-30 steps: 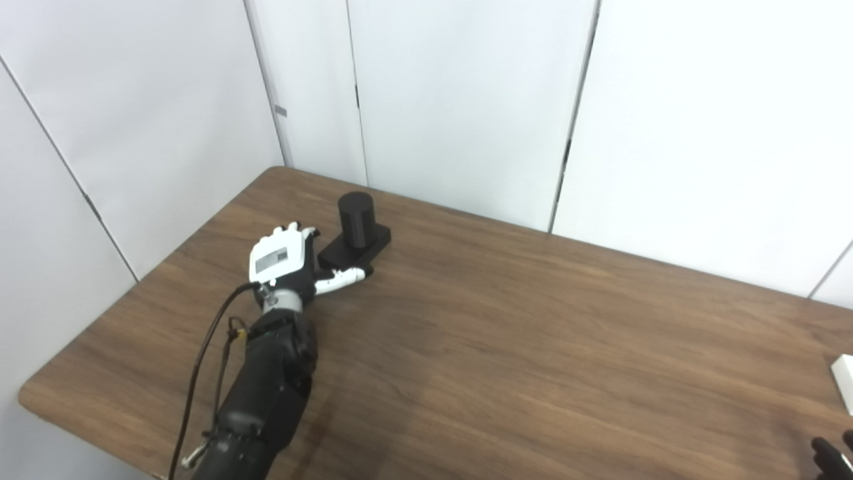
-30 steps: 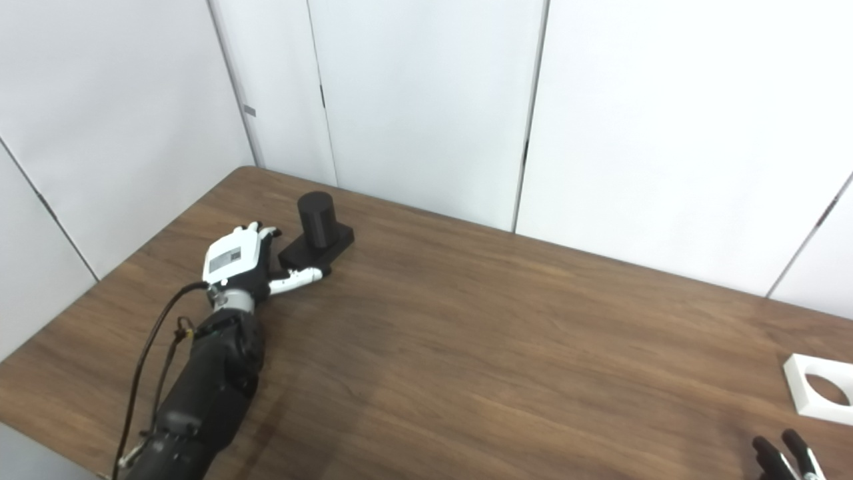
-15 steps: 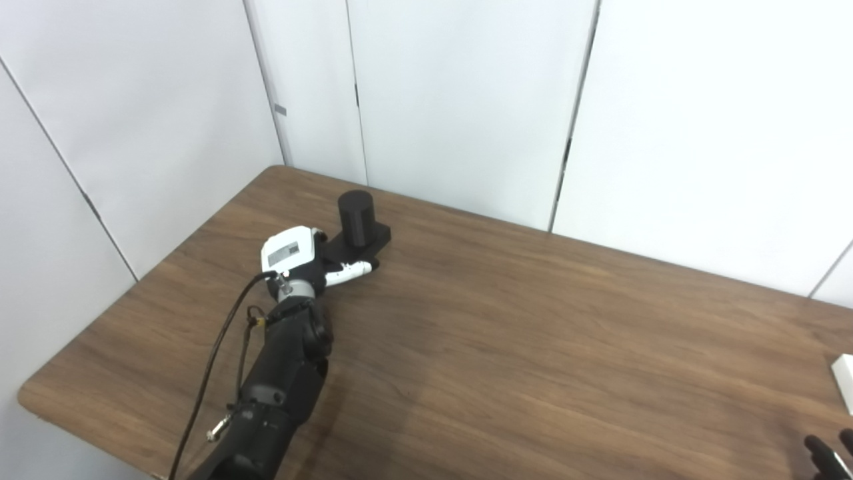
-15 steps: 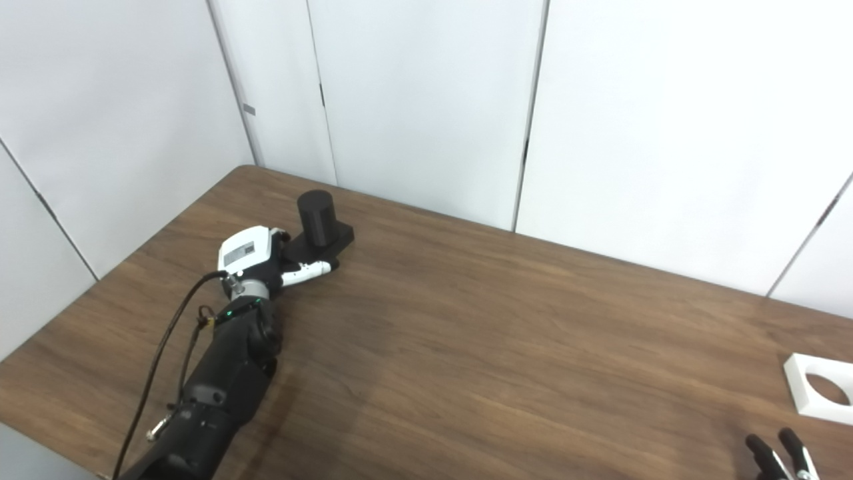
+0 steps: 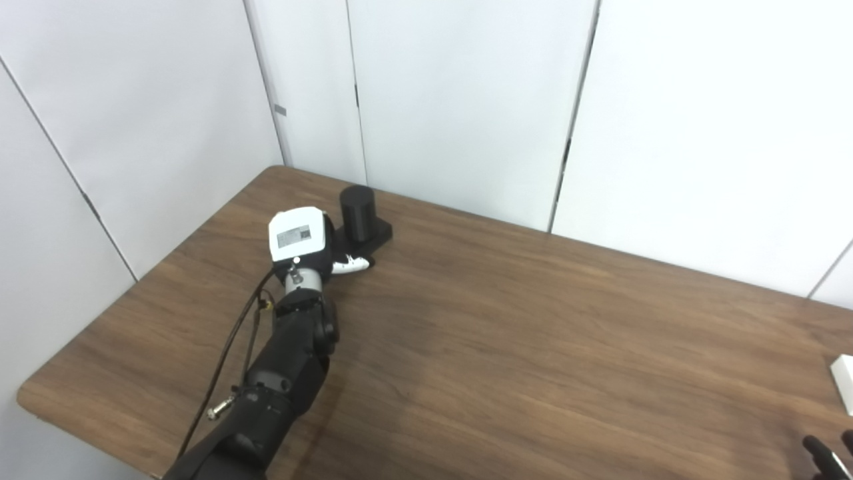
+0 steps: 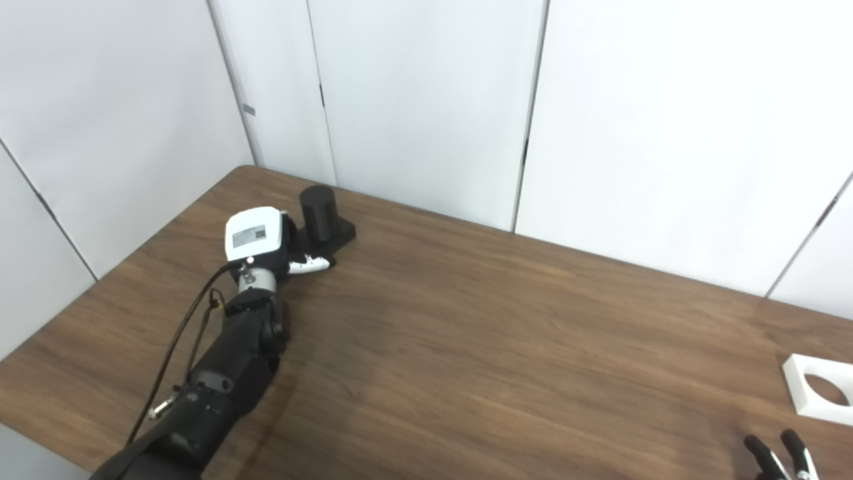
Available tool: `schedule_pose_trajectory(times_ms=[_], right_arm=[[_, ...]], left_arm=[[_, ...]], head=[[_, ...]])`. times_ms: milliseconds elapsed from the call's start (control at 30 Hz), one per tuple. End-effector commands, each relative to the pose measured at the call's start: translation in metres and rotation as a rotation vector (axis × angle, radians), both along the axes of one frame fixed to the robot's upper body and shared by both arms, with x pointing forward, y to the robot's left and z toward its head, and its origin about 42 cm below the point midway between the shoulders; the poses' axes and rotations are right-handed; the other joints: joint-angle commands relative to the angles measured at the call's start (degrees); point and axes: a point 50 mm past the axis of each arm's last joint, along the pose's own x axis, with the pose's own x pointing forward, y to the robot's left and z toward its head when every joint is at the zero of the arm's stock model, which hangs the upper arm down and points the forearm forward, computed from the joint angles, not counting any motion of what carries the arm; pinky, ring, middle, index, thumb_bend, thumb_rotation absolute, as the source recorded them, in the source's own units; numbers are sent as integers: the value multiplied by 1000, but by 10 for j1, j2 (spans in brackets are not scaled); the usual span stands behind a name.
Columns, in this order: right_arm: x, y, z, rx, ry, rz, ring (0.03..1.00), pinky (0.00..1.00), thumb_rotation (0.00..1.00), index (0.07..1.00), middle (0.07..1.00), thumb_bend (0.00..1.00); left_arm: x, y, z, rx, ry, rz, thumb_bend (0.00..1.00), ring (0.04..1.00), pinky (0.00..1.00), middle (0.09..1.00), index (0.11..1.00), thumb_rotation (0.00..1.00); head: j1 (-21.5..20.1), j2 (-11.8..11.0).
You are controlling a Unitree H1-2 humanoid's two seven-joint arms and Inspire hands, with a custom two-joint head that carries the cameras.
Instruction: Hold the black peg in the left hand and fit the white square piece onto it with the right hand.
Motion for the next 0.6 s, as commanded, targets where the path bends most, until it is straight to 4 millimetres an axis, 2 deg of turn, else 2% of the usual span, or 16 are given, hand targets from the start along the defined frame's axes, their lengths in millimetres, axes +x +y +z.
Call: schedule_pose_trajectory(times_ms=[0, 400, 567], right_arm=[[1, 4, 6, 6, -30, 0, 957, 1000, 1000, 985, 874, 705], [2, 4, 4, 13, -30, -6, 961, 1000, 1000, 981, 874, 646], [4, 5, 4, 1, -30, -9, 940, 1000, 1000, 968, 860, 636]], left_arm=[[4, 11, 18, 38, -87, -8, 534, 772, 819, 675, 485, 74], [0, 11, 18, -29, -102, -27, 520, 766, 767, 680, 483, 54], [-7, 4, 26, -102, -122, -83, 518, 781, 757, 682, 483, 54]], head=[[1, 0], [-7, 0], [-15, 2]])
